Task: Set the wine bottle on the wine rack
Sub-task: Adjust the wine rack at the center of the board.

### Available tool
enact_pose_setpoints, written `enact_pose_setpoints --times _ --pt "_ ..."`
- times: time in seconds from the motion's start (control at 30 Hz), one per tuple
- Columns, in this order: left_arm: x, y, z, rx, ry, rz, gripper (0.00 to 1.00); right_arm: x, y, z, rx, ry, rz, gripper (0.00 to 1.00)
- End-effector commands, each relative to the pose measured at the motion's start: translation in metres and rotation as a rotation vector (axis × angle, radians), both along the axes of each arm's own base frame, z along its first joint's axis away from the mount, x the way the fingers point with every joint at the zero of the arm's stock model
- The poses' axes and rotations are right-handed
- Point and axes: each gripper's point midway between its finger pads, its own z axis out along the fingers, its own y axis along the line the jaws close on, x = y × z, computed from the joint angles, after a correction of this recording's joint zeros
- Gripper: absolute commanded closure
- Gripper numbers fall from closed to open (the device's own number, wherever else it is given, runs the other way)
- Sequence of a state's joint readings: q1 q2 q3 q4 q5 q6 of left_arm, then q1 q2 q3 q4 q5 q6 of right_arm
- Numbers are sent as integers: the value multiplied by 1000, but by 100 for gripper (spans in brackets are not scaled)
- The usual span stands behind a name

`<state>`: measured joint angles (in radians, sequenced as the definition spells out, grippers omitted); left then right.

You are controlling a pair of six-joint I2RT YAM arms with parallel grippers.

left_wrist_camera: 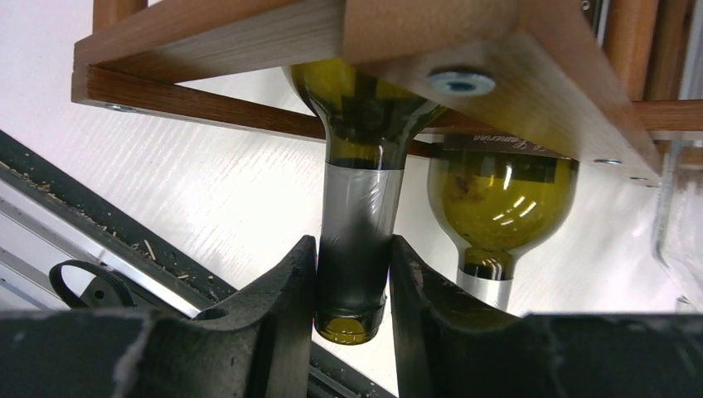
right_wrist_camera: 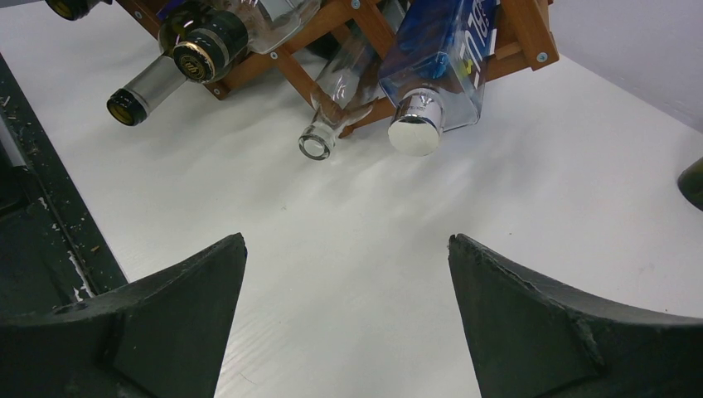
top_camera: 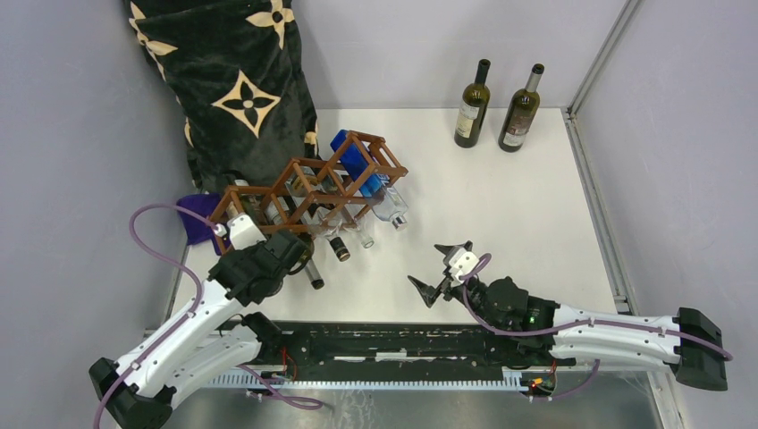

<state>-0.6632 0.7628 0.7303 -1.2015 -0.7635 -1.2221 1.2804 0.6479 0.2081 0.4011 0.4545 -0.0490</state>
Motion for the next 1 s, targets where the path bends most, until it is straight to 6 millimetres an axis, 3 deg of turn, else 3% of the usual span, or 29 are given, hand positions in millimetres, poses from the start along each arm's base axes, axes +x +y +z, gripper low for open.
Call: enact_pose_setpoints --times 0.0,0.47,0.97 --pt "5 5 28 -49 -102 61 76 4 -3 18 71 -31 -22 3" --pt "-2 -17 35 -172 -63 -9 82 5 -3 18 64 -34 -27 2" --pt "-13 -30 34 -254 -23 -63 80 6 1 18 52 -39 -22 3"
